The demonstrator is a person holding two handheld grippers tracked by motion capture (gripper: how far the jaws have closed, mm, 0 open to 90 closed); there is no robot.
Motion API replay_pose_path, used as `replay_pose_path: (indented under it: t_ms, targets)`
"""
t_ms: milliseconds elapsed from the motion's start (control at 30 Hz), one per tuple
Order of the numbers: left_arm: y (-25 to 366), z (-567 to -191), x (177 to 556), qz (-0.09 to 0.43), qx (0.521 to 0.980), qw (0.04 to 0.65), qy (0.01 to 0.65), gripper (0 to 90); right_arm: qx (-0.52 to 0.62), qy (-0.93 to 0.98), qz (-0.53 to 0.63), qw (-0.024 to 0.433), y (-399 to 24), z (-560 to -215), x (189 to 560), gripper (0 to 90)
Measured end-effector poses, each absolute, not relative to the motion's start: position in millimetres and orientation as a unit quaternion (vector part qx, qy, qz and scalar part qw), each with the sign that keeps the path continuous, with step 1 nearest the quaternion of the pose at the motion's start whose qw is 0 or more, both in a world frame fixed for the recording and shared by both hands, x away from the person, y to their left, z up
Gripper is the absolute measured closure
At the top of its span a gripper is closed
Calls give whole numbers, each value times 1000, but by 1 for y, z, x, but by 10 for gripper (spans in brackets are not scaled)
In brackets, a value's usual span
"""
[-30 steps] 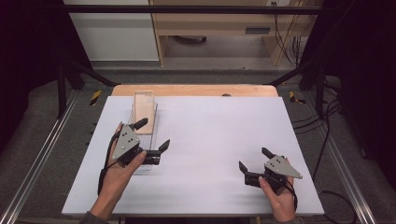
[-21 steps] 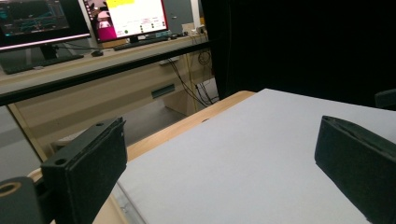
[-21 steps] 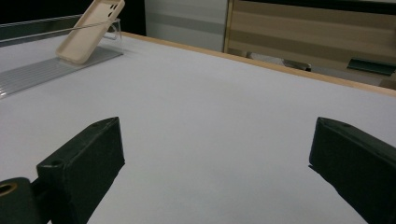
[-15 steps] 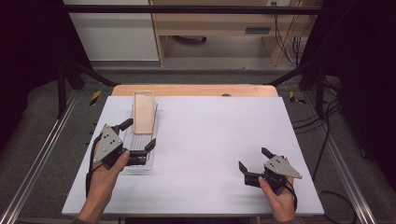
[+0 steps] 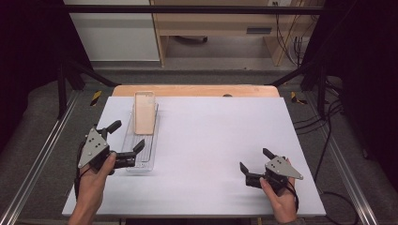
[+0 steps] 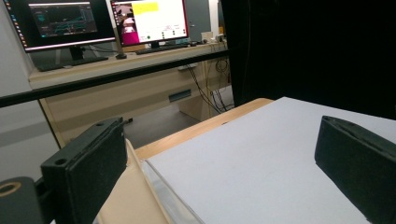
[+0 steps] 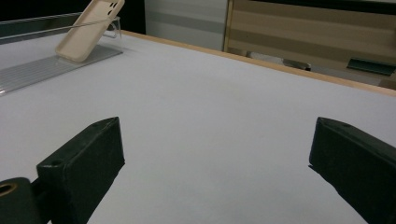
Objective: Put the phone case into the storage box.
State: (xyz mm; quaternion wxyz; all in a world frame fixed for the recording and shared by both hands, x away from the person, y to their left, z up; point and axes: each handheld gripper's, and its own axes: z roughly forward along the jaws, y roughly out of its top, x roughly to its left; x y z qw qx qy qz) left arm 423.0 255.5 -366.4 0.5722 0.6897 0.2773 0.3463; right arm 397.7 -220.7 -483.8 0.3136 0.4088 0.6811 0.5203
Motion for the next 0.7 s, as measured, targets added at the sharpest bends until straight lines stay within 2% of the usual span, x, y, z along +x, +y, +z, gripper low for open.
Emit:
replay_pose_path:
  t_ms: [700]
  targets:
    - [296, -372, 412, 360, 661, 584, 304, 22, 405, 685, 518, 313, -220, -484, 398, 31]
